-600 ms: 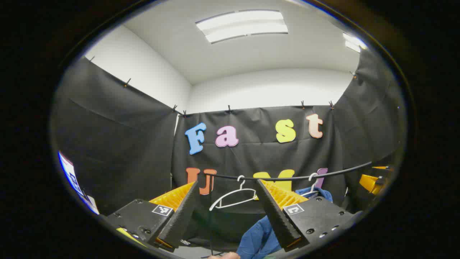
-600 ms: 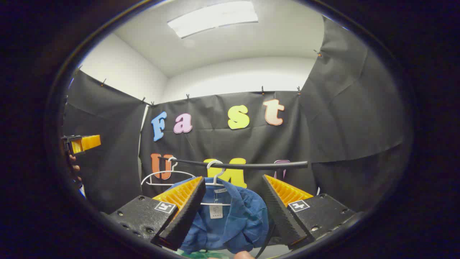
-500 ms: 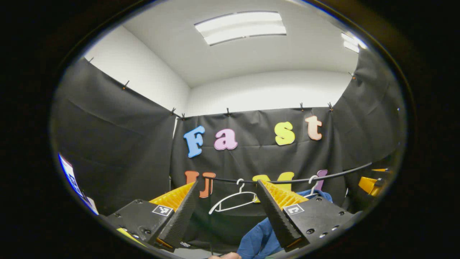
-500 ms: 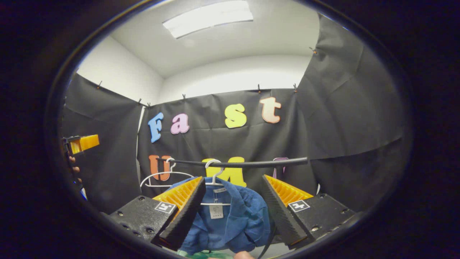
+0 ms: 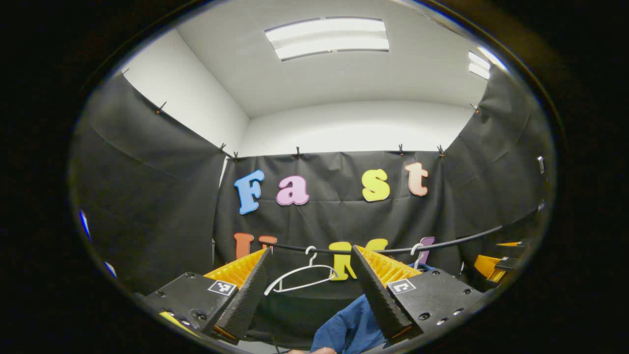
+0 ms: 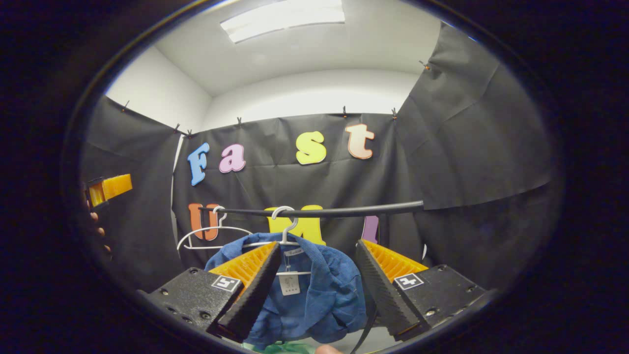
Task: Grasp the clothes on the hanger with both hands and then place them into the laundry hamper below.
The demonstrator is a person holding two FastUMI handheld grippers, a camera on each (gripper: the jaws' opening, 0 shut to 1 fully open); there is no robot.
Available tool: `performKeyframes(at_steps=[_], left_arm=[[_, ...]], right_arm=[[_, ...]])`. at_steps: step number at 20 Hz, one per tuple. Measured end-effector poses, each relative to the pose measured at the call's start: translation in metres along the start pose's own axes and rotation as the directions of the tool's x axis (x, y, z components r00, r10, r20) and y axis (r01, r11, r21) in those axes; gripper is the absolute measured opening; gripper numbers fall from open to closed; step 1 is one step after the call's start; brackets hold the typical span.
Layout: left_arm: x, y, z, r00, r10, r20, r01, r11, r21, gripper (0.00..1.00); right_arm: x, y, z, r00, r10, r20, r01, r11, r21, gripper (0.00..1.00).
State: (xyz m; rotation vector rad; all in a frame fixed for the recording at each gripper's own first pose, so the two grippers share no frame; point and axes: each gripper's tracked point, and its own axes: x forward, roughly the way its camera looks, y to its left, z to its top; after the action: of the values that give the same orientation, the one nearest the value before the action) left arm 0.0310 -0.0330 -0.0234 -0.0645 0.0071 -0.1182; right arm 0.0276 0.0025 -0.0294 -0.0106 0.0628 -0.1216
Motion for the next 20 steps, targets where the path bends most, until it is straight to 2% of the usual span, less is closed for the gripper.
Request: performKeyframes(at_steps=[1, 2, 4, 5, 9, 10, 12, 13, 14, 16, 17, 18, 19, 20], left_arm=[[0.002, -0.005, -0.008, 1.000, -0.013, -0.017, 0.013, 1.000, -0.016, 1.00], [0.004, -0.015, -0.016, 0.999, -0.030, -0.035, 0.029, 0.999, -0.034, 1.00], [0.010, -0.035, -0.033, 0.996, -0.071, -0.061, 0.068, 0.996, -0.054, 1.00], [0.014, -0.044, -0.042, 0.993, -0.086, -0.079, 0.082, 0.995, -0.056, 1.00], [0.030, -0.088, -0.082, 0.972, -0.164, -0.167, 0.154, 0.986, -0.069, 1.00], [0.034, -0.099, -0.093, 0.966, -0.179, -0.189, 0.168, 0.983, -0.073, 1.00], [0.039, -0.119, -0.118, 0.945, -0.214, -0.247, 0.201, 0.976, -0.080, 0.96], [0.042, -0.128, -0.133, 0.931, -0.231, -0.282, 0.216, 0.973, -0.084, 1.00], [0.044, -0.137, -0.148, 0.915, -0.243, -0.323, 0.228, 0.970, -0.084, 1.00], [0.049, -0.149, -0.172, 0.896, -0.235, -0.376, 0.222, 0.972, -0.078, 0.96], [0.053, -0.151, -0.181, 0.894, -0.216, -0.393, 0.205, 0.976, -0.071, 0.96], [0.057, -0.149, -0.188, 0.893, -0.195, -0.406, 0.185, 0.981, -0.063, 0.96], [0.061, -0.150, -0.194, 0.891, -0.179, -0.418, 0.168, 0.984, -0.063, 0.96], [0.065, -0.153, -0.203, 0.887, -0.166, -0.430, 0.156, 0.986, -0.059, 1.00]], right_arm=[[0.005, -0.001, -0.003, 1.000, -0.007, -0.004, 0.007, 1.000, -0.005, 0.95], [0.009, -0.001, -0.009, 1.000, -0.014, -0.014, 0.014, 1.000, -0.008, 0.99], [0.020, 0.002, -0.022, 0.999, -0.013, -0.038, 0.013, 1.000, -0.009, 0.98], [0.026, 0.001, -0.029, 0.999, -0.017, -0.051, 0.016, 1.000, -0.018, 0.95], [0.050, -0.002, -0.060, 0.994, -0.026, -0.105, 0.023, 0.999, -0.034, 0.95], [0.056, -0.004, -0.068, 0.992, -0.029, -0.122, 0.025, 0.999, -0.031, 0.98], [0.067, -0.007, -0.084, 0.988, -0.036, -0.150, 0.033, 0.999, -0.026, 0.95], [0.072, -0.009, -0.091, 0.986, -0.042, -0.161, 0.038, 0.999, -0.028, 0.99], [0.078, -0.011, -0.099, 0.984, -0.045, -0.174, 0.039, 0.999, -0.033, 0.95], [0.087, -0.014, -0.111, 0.980, -0.049, -0.192, 0.042, 0.998, -0.038, 0.99], [0.092, -0.017, -0.116, 0.980, -0.050, -0.194, 0.043, 0.998, -0.036, 0.95], [0.096, -0.019, -0.118, 0.980, -0.045, -0.192, 0.039, 0.999, -0.035, 0.99], [0.100, -0.021, -0.120, 0.980, -0.048, -0.191, 0.042, 0.998, -0.035, 0.95], [0.103, -0.023, -0.123, 0.980, -0.045, -0.192, 0.039, 0.999, -0.033, 0.99]])
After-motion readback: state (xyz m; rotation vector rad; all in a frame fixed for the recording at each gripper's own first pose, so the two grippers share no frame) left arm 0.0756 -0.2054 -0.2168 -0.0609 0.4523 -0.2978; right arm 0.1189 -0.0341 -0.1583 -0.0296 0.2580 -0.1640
